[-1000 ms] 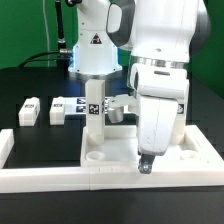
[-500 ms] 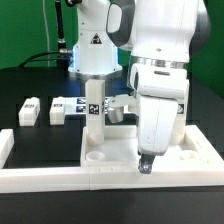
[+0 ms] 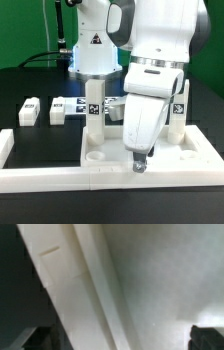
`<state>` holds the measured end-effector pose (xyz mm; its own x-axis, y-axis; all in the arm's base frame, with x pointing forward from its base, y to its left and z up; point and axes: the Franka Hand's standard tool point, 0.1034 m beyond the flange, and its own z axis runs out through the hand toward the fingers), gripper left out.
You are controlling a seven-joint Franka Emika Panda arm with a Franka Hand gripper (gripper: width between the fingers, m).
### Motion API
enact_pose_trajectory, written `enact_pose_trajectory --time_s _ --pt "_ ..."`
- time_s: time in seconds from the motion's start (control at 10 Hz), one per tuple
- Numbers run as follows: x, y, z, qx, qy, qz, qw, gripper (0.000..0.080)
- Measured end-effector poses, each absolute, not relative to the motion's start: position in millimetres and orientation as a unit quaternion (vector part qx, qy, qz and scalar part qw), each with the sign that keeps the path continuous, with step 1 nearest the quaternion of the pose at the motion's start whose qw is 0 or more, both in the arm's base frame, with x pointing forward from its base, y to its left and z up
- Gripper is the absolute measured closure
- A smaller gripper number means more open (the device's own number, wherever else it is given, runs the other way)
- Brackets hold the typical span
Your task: Assemble desk
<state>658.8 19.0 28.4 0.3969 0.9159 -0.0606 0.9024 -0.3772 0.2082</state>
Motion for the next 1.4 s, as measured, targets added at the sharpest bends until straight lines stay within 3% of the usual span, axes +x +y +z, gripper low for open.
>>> enact_pose_trajectory --time_s 0.1,0.3,0.6,1.0,1.1,1.2,1.4 --pt "659.0 18.3 29.3 0.83 0.547 0.031 0.104 0.015" --pt "654.6 4.9 68.1 0.836 0.54 0.013 0.101 0.015" --pt "656.9 -22.5 104.0 0.849 0.517 0.012 0.109 0.015" --pt "655.8 -22.6 97.8 0.889 0.447 0.019 0.103 0.015" --pt "655.7 -29.3 92.5 0.903 0.418 0.02 0.095 0.015" --pt "654.6 -41.8 98.8 0.912 0.4 0.02 0.091 0.015" --pt "630.2 -76.3 101.2 0.931 0.355 0.015 0.077 0.015"
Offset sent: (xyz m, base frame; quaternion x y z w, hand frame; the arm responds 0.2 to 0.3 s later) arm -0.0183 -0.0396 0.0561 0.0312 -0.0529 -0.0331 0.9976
